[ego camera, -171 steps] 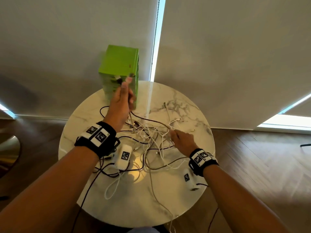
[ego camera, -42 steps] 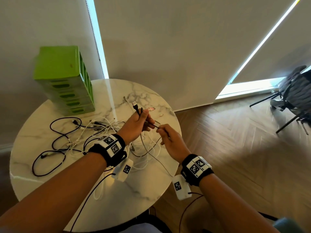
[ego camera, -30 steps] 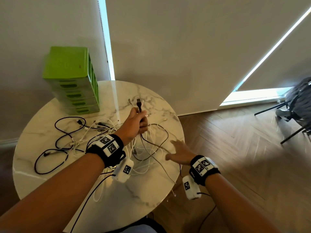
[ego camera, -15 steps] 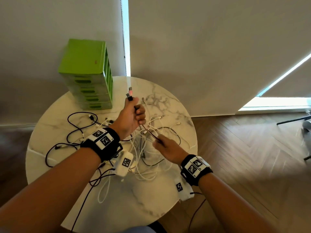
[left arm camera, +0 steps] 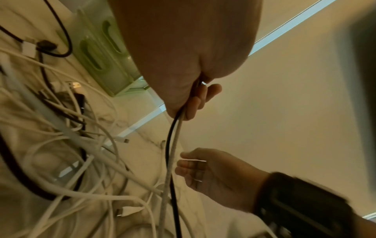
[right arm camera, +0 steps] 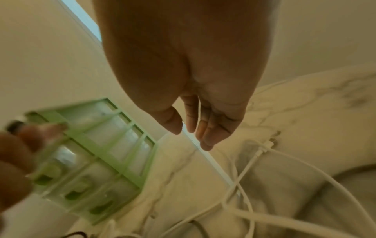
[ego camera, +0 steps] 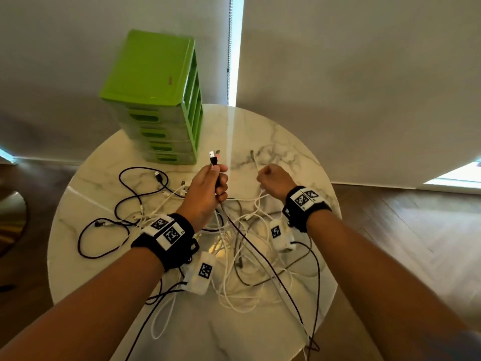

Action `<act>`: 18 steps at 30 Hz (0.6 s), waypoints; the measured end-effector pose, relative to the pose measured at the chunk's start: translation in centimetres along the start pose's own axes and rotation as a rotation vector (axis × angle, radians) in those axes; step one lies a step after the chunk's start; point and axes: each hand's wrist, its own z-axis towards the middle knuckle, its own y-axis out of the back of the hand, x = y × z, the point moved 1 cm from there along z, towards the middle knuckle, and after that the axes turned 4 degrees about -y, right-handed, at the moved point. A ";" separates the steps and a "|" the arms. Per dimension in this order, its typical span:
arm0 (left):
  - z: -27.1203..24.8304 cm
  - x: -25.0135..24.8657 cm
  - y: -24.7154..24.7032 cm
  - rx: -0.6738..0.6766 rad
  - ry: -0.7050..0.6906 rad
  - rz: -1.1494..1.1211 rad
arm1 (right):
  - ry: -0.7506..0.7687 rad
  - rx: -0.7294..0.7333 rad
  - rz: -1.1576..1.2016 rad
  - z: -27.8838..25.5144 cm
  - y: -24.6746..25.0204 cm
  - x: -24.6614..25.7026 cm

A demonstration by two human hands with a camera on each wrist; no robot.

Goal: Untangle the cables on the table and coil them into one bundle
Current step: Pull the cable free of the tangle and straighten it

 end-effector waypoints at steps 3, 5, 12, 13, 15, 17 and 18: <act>0.1 0.5 0.5 0.038 0.004 0.039 | -0.108 -0.002 -0.135 3.3 -1.3 -0.7; -0.1 0.4 0.9 0.083 0.006 0.068 | -0.147 0.001 -0.206 4.7 -2.3 -0.8; -0.9 -0.1 1.6 0.144 0.080 0.095 | -0.187 -0.091 -0.371 6.2 -4.3 -1.0; -0.9 -0.1 1.6 0.150 0.085 0.099 | -0.192 -0.097 -0.389 6.3 -4.4 -1.1; -1.0 -0.1 1.8 0.159 0.086 0.108 | -0.165 -0.082 -0.471 6.6 -4.4 -1.1; -1.0 0.0 1.9 0.166 0.086 0.112 | -0.087 -0.065 -0.540 6.5 -4.2 -0.5; -1.0 0.1 1.9 0.162 0.084 0.111 | -0.031 -0.079 -0.543 6.2 -4.0 0.0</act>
